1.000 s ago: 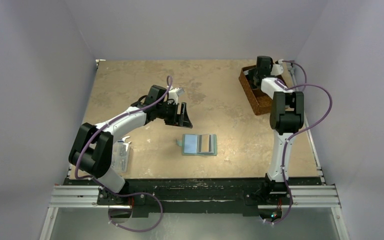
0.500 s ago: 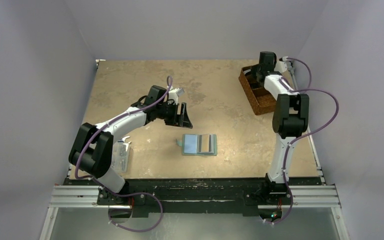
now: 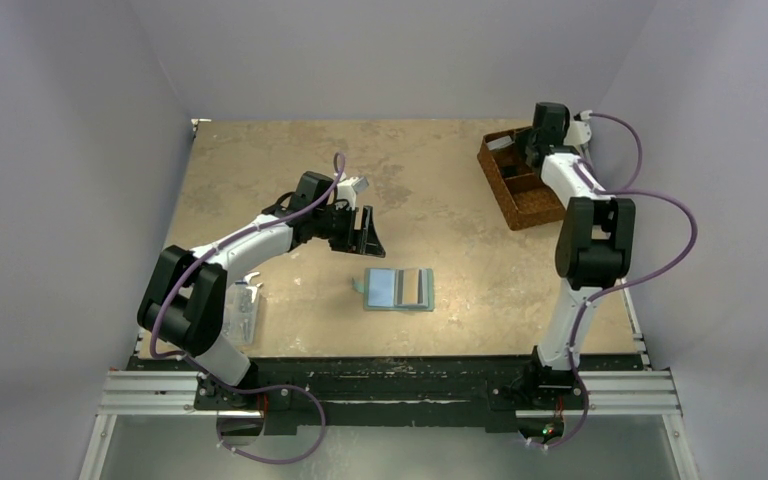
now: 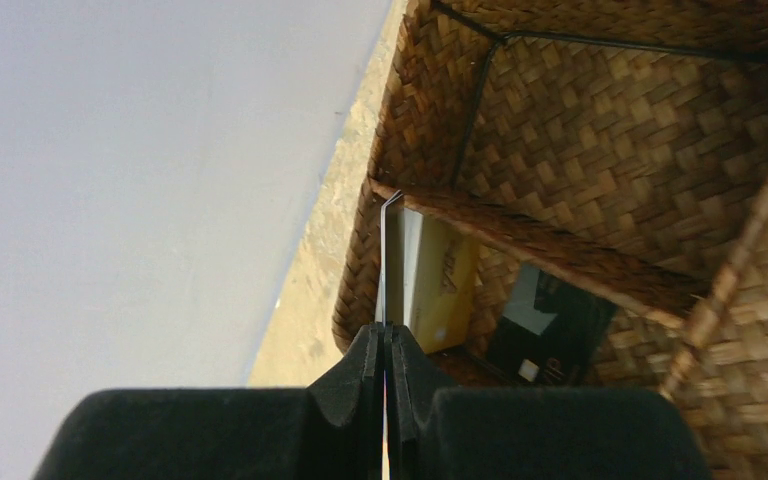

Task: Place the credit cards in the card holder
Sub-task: Pick up the credit card from the storage box, then place the credit card in the storage box.

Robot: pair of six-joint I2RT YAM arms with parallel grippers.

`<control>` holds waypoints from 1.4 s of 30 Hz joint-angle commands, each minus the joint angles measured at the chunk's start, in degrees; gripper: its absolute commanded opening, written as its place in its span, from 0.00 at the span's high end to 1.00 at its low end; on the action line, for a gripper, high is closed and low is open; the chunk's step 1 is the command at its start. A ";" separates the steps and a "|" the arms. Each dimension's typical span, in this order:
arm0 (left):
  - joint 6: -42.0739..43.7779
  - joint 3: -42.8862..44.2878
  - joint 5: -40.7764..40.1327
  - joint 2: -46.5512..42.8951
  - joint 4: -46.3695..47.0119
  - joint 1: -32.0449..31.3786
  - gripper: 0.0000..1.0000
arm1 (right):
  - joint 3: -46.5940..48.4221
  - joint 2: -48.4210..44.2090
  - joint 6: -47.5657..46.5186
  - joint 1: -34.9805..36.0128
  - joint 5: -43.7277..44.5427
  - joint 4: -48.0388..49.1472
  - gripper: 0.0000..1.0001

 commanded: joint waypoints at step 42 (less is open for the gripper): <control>-0.62 -0.43 2.45 -0.10 2.88 -0.04 0.32 | -1.27 1.77 -36.41 -7.04 -26.40 9.80 0.96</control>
